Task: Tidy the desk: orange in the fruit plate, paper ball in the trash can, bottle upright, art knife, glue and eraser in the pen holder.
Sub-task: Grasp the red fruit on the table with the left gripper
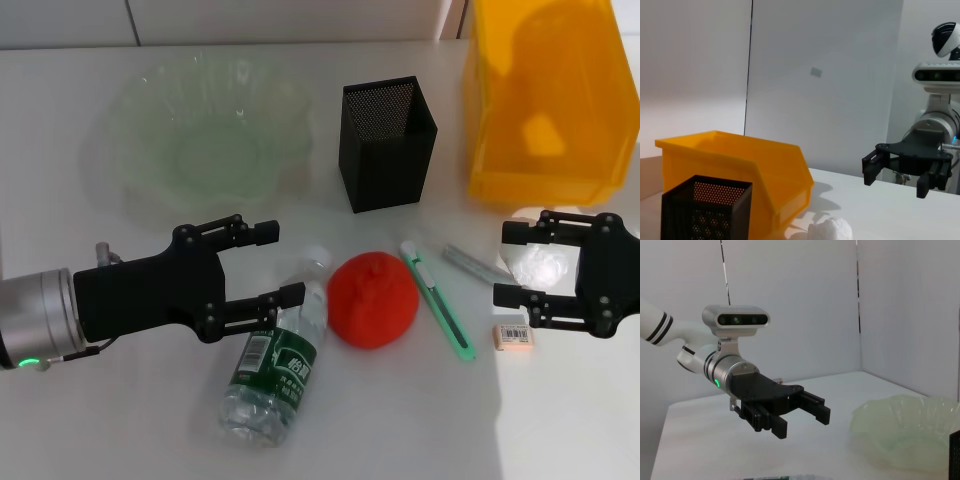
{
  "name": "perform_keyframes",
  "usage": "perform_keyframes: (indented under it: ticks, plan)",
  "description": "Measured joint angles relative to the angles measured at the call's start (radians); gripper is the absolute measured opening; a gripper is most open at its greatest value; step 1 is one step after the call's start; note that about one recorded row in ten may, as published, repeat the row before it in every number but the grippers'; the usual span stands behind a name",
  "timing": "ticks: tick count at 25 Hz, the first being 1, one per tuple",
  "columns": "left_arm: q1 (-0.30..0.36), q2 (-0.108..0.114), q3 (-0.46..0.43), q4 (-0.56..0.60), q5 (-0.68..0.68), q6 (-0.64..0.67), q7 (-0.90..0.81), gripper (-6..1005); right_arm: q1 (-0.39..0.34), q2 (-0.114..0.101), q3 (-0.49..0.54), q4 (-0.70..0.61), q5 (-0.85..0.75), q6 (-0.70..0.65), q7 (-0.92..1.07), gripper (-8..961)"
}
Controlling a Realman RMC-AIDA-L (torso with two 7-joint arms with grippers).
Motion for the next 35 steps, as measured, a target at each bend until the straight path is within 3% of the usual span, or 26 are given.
perform_keyframes:
  ticks: [9, 15, 19, 24, 29, 35]
  plan:
    - [0.032, 0.006, -0.038, 0.002, 0.001, 0.008, 0.008, 746, 0.021, 0.012, -0.001, 0.000, 0.001, 0.021, 0.005, 686]
    - [0.015, -0.019, -0.051, 0.003, 0.001, -0.005, 0.041, 739, 0.006, 0.013, 0.014, -0.004, 0.038, 0.012, 0.008, 685]
    - [-0.022, -0.045, -0.050, 0.004, 0.010, -0.042, 0.054, 734, -0.016, 0.007, 0.013, -0.010, 0.056, -0.004, 0.009, 685]
    - [-0.108, -0.083, -0.037, -0.008, 0.084, -0.180, 0.041, 727, -0.052, 0.004, 0.044, -0.020, 0.098, -0.015, 0.009, 685]
    - [-0.197, -0.091, 0.012, -0.059, 0.089, -0.227, 0.017, 721, -0.068, -0.008, 0.050, -0.024, 0.134, -0.024, 0.009, 685]
    - [-0.232, -0.095, 0.081, -0.069, 0.083, -0.258, -0.007, 714, -0.069, -0.009, 0.056, -0.035, 0.137, -0.026, 0.009, 685]
